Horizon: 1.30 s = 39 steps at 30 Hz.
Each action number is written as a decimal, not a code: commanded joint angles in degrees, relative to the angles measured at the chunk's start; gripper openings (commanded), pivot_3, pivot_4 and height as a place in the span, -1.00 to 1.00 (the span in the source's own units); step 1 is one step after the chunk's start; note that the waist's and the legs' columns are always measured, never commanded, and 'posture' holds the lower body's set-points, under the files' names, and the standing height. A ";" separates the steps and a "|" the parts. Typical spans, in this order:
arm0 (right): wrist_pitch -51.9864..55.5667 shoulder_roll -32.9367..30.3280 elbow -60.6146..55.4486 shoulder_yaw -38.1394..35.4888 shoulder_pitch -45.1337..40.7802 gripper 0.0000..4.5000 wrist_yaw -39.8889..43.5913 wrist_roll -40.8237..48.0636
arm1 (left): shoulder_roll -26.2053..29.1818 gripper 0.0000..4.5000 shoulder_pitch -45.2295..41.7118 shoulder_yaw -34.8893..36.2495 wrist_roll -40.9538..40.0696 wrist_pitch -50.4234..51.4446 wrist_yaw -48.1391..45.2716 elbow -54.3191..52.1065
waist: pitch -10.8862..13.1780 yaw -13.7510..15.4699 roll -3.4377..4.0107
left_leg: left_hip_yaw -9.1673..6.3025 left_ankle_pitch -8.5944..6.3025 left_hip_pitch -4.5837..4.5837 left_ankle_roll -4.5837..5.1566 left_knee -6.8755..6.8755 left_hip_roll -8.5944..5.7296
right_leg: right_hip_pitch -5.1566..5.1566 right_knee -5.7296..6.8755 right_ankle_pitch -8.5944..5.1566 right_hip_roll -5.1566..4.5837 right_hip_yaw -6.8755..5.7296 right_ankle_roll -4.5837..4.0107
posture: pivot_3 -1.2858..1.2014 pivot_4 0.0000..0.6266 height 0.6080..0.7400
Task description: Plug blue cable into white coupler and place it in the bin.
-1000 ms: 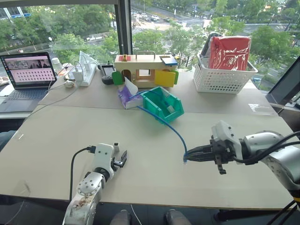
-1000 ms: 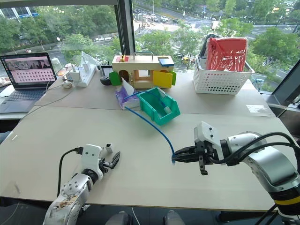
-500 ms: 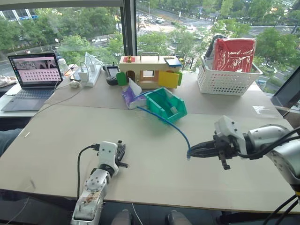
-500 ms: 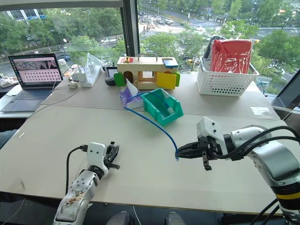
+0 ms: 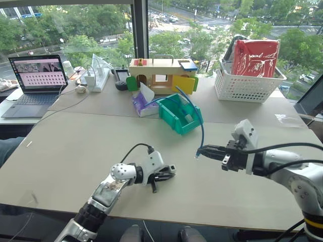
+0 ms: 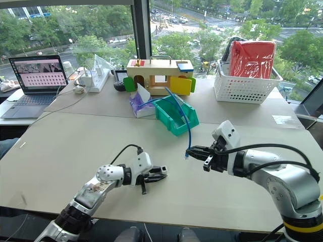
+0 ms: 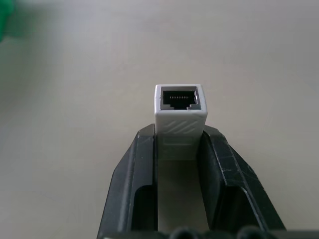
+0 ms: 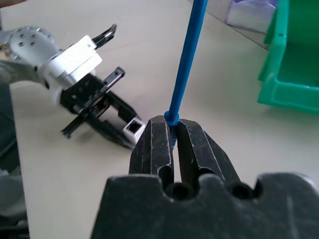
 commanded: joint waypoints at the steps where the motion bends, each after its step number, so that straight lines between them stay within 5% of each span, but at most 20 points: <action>1: 7.20 13.64 -5.84 -5.81 0.94 -1.00 -20.08 3.56 | -2.00 -0.72 -4.92 -2.09 0.71 4.32 -1.06 2.77 | 0.01 -0.31 -0.01 | -0.02 0.01 0.00 0.00 0.01 0.00 | 0.00 0.02 -0.01 0.00 0.00 0.02 | 0.03 -0.52 0.99; 5: 10.81 30.97 -9.60 -6.55 4.19 -1.00 -35.60 3.95 | -2.79 -0.72 -9.18 -4.14 2.16 13.34 -0.29 3.09 | -0.01 -1.16 0.00 | -0.18 0.02 0.07 0.01 0.02 0.02 | 0.00 0.15 -0.20 0.09 -0.01 0.33 | 0.03 -0.52 0.99; 10: 12.68 38.55 -10.94 -5.67 5.63 -1.00 -42.55 3.79 | -3.52 -0.72 -11.91 -3.93 2.07 21.90 1.59 0.75 | -0.01 -1.83 0.01 | -0.15 0.02 0.09 0.01 0.02 0.01 | 0.04 0.12 -0.19 0.05 0.01 0.33 | 0.03 -0.52 0.99; 23: 12.77 38.56 -8.33 -2.24 5.28 -1.00 -42.64 3.72 | -7.64 -0.72 -11.39 -1.51 0.40 34.16 9.59 -4.41 | -0.02 -2.43 0.01 | -0.17 0.02 0.13 0.01 0.02 0.01 | 0.07 0.12 -0.20 0.05 0.00 0.33 | 0.03 -0.52 0.99; 39: 12.89 33.30 -6.74 3.40 6.03 -1.00 -40.63 -0.99 | -6.64 -0.72 -10.40 -1.11 -1.50 35.46 11.87 -7.07 | -0.01 -2.63 0.01 | -0.17 0.02 0.14 0.01 -0.01 0.03 | 0.05 0.09 -0.21 0.06 0.00 0.32 | 0.03 -0.52 0.99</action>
